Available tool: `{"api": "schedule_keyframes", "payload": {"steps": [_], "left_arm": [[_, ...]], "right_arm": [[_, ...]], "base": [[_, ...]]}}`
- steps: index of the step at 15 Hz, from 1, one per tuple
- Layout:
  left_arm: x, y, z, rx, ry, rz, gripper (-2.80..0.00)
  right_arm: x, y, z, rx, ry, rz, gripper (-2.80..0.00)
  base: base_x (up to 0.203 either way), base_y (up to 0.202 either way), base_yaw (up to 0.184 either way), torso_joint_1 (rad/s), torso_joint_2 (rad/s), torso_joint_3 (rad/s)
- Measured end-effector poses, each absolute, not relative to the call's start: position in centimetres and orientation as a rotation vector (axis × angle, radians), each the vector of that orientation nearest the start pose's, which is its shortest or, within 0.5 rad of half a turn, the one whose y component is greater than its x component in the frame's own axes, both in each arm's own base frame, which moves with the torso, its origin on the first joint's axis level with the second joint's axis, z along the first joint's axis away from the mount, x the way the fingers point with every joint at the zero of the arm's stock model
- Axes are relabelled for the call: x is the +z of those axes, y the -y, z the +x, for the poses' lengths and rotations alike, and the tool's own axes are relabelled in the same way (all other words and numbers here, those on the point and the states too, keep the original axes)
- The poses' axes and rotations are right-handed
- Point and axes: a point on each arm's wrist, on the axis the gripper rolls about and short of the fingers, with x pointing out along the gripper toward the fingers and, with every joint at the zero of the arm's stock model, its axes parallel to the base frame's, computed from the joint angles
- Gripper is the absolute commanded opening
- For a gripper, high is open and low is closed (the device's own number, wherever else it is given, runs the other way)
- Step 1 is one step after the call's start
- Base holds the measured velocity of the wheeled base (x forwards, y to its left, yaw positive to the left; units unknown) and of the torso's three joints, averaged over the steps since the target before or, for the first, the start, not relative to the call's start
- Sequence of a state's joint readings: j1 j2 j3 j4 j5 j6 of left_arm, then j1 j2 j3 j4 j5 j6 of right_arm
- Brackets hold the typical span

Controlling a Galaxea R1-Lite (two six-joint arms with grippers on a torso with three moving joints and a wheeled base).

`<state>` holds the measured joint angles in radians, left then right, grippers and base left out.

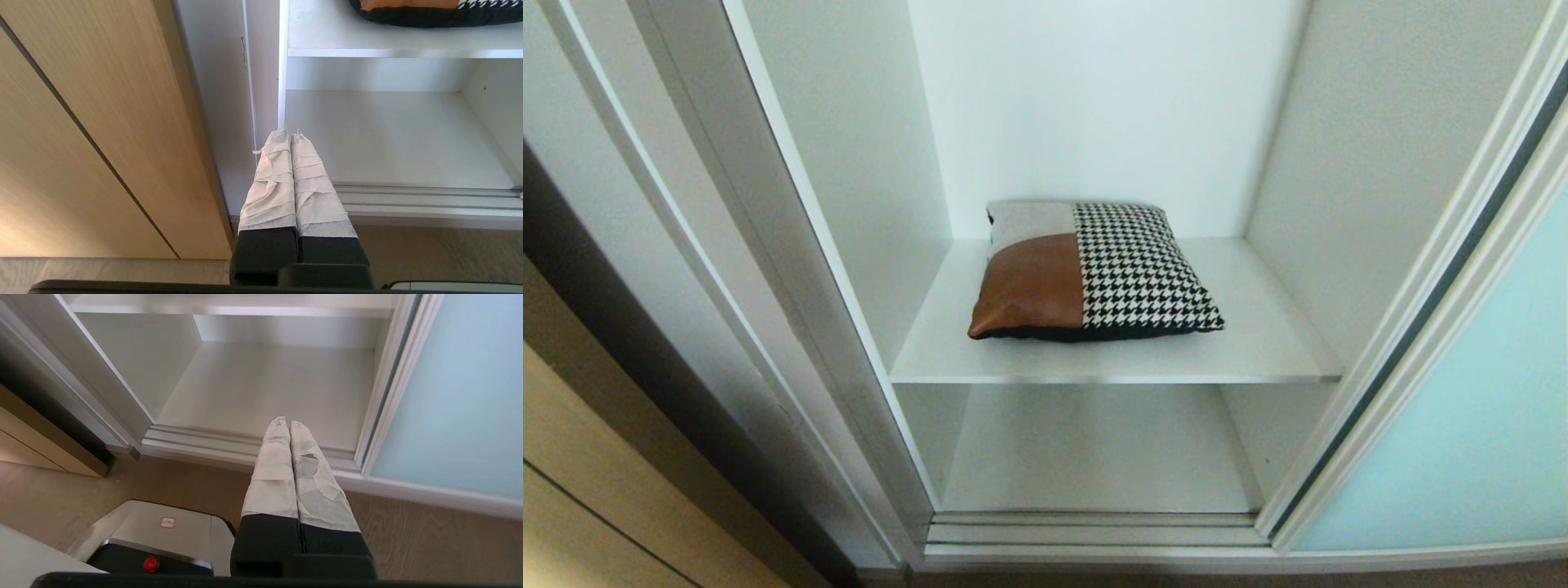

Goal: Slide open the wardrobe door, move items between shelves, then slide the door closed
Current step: Open the door

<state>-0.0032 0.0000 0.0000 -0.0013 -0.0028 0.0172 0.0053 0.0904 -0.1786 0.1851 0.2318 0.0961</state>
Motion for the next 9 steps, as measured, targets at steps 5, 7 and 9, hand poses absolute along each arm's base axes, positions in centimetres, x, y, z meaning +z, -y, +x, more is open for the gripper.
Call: {"api": "schedule_keyframes", "payload": {"steps": [5, 7, 9], "left_arm": [[7.6, 0.0, -2.3, -0.006, 0.001, 0.014, -2.8], [7.6, 0.0, -2.3, -0.006, 0.001, 0.014, -2.8], [7.6, 0.0, -2.3, -0.006, 0.001, 0.014, -2.8]], "right_arm": [[9.1, -0.5, -3.1, 0.217, -0.047, 0.202, -2.8], [9.0, -0.3, -2.8, 0.146, 0.019, 0.19, -2.8], [8.6, -0.1, -2.7, 0.059, 0.019, 0.132, -2.8]], "base": [[0.0, 0.0, 0.0, 0.0, 0.0, 0.0], [0.0, 0.0, 0.0, 0.0, 0.0, 0.0], [0.0, 0.0, 0.0, 0.0, 0.0, 0.0]]}}
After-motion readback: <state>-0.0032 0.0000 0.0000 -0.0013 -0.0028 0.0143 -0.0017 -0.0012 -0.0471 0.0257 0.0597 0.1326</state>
